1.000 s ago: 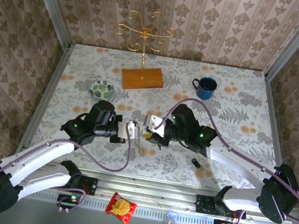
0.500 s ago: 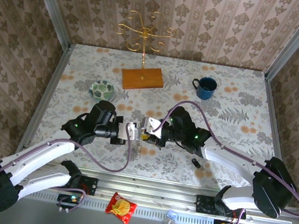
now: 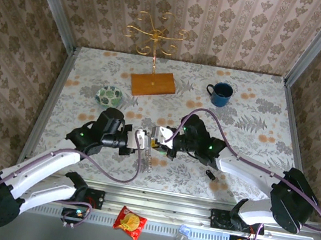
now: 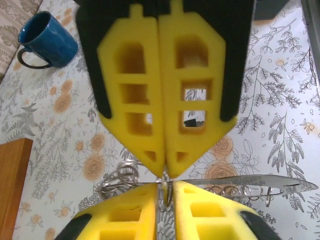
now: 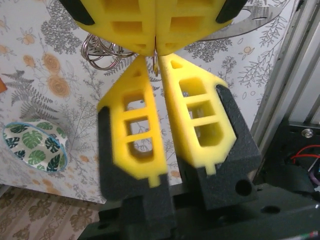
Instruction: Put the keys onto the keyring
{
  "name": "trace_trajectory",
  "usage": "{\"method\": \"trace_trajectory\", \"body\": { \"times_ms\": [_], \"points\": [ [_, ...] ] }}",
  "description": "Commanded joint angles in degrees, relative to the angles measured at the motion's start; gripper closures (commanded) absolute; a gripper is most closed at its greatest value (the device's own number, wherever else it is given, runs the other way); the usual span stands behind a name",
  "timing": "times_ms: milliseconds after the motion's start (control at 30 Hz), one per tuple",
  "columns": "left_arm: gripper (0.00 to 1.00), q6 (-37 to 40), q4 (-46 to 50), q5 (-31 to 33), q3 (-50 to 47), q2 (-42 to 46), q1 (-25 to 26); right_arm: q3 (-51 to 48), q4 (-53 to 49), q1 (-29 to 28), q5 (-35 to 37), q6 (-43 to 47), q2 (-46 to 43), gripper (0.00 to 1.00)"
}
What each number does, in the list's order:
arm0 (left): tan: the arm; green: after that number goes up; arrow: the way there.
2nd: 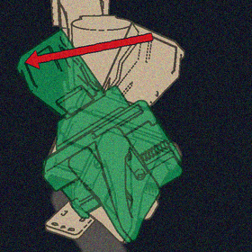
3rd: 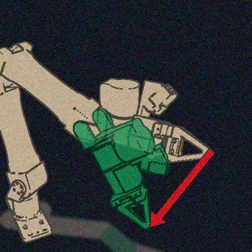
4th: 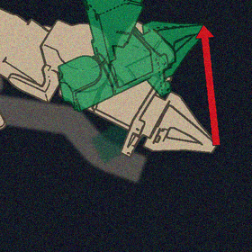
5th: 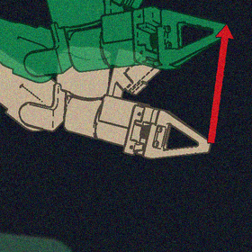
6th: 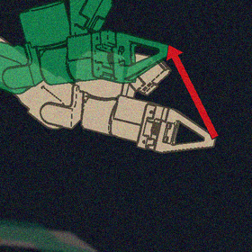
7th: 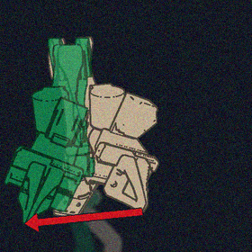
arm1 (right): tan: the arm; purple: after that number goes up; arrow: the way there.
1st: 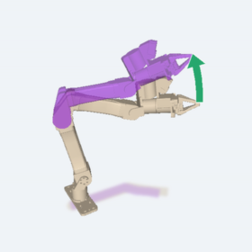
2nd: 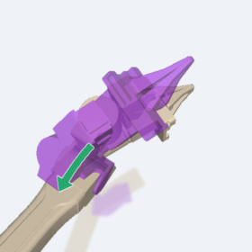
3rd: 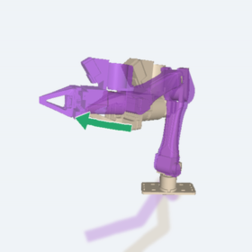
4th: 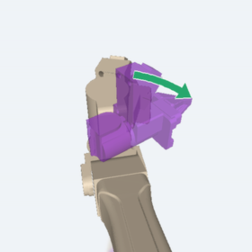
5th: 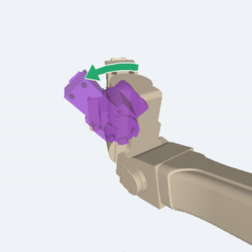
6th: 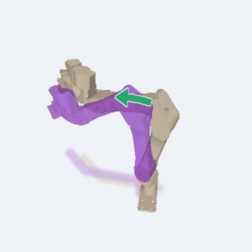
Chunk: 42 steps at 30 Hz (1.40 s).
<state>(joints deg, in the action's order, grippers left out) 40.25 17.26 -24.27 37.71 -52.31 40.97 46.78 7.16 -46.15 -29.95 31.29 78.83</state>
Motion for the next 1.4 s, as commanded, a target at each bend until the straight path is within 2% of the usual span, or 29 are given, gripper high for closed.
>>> {"method": "trace_trajectory", "body": {
  "times_ms": [0, 133, 267, 767, 867, 1100, 1233, 1367],
  "points": [
    [0.77, -8.05, -7.58, -2.49, -4.16, 5.53, -3.02, -2.14, 5.58, 0.86, -5.69, -2.66, -0.11, 1.0],
    [0.69, -19.38, -20.06, -6.84, -13.81, 14.33, -6.98, -3.4, 9.13, 2.03, -9.68, -5.46, -0.38, 1.0],
    [0.66, -26.01, -28.93, -7.88, -21.17, 19.79, -7.16, -3.73, 11.3, 2.47, -12.24, -7.19, 0.23, 1.0],
    [0.68, -31.52, -37.35, -11.67, -23.83, 13.65, -4.16, -4.51, 14.53, 2.56, -13.16, -10.02, 0.36, 1.0],
    [0.68, -30.83, -35.9, -9.42, -23.84, 13.99, -3.57, -4.6, 14.16, 2.56, -11.71, -9.97, 0.2, 1.0],
    [0.71, -31.57, -33.68, 3.27, -26.04, 16.78, -1.25, -5.18, 11.38, 2.56, -9.89, -7.94, 0.45, 1.0],
    [0.71, -33.07, -34.85, 3.89, -27.71, 17.94, 0.21, -5.3, 10.38, 2.55, -9.42, -7.12, 0.45, 1.0],
    [0.7, -33.83, -36.34, 1.65, -29.12, 17.97, 1.42, -5.04, 10.22, 2.51, -9.59, -7.12, 0.45, 1.0]
  ]
}}
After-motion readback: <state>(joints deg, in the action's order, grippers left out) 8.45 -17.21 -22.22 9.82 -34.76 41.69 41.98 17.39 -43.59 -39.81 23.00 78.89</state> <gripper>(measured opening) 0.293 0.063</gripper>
